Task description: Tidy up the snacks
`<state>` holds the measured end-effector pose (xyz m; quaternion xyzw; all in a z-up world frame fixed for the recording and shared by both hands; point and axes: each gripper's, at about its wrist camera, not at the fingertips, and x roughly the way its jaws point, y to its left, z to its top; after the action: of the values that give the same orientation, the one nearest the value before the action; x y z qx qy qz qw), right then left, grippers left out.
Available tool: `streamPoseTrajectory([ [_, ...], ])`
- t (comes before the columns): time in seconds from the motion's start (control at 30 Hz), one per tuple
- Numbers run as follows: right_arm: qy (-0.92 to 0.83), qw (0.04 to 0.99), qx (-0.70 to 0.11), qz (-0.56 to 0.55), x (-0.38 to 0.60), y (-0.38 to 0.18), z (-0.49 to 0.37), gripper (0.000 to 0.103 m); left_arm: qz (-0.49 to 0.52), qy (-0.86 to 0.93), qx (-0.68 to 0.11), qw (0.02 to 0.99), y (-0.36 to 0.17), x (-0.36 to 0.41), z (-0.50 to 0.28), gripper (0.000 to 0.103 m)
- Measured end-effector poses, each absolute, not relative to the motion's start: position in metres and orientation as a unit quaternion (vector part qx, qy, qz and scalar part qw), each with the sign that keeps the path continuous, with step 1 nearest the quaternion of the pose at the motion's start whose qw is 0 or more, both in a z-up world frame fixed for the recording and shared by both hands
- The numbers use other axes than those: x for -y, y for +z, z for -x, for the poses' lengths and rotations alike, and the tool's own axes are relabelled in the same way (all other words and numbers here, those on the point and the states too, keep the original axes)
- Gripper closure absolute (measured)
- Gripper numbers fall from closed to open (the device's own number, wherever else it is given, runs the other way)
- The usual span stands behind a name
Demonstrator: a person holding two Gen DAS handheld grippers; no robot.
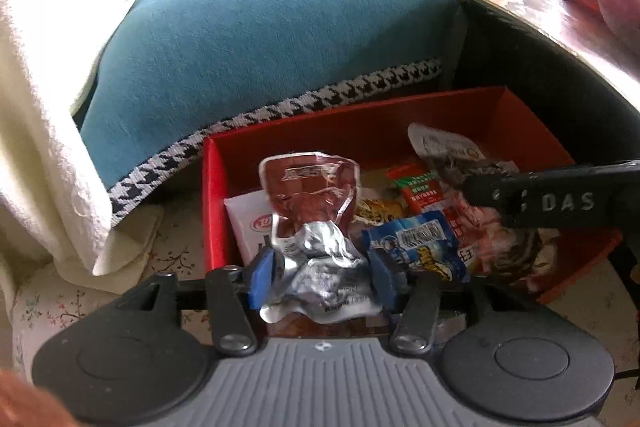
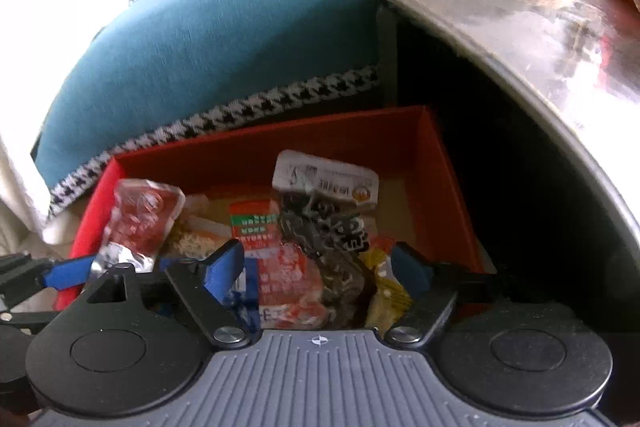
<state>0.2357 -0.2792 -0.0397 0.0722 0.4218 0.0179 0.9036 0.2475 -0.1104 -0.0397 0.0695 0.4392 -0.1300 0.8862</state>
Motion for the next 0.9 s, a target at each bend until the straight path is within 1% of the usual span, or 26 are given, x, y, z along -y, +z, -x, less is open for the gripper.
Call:
streamPoseTrajectory([
  [0.3, 0.007, 0.914, -0.400, -0.069, 0.276, -0.019, -0.218, 0.014, -0.062, -0.124, -0.427, 0.894, -0.020, 0.102, -0.233, 0.052],
  [0.43, 0.007, 0.918, -0.390, -0.071, 0.270, -0.006, -0.200, 0.012, -0.049, -0.123, -0.419, 0.898, -0.009, 0.093, -0.223, 0.047],
  [0.47, 0.006, 0.918, -0.389, -0.073, 0.267, -0.003, -0.193, 0.010, -0.046, -0.123, -0.418, 0.899, -0.007, 0.090, -0.220, 0.046],
  [0.57, 0.004, 0.920, -0.385, -0.074, 0.259, 0.003, -0.174, 0.009, -0.035, -0.117, -0.415, 0.902, -0.001, 0.079, -0.206, 0.046],
  [0.9, -0.010, 0.914, -0.397, -0.088, 0.243, -0.005, -0.115, 0.007, -0.015, -0.107, -0.408, 0.906, 0.007, 0.052, -0.155, 0.045],
])
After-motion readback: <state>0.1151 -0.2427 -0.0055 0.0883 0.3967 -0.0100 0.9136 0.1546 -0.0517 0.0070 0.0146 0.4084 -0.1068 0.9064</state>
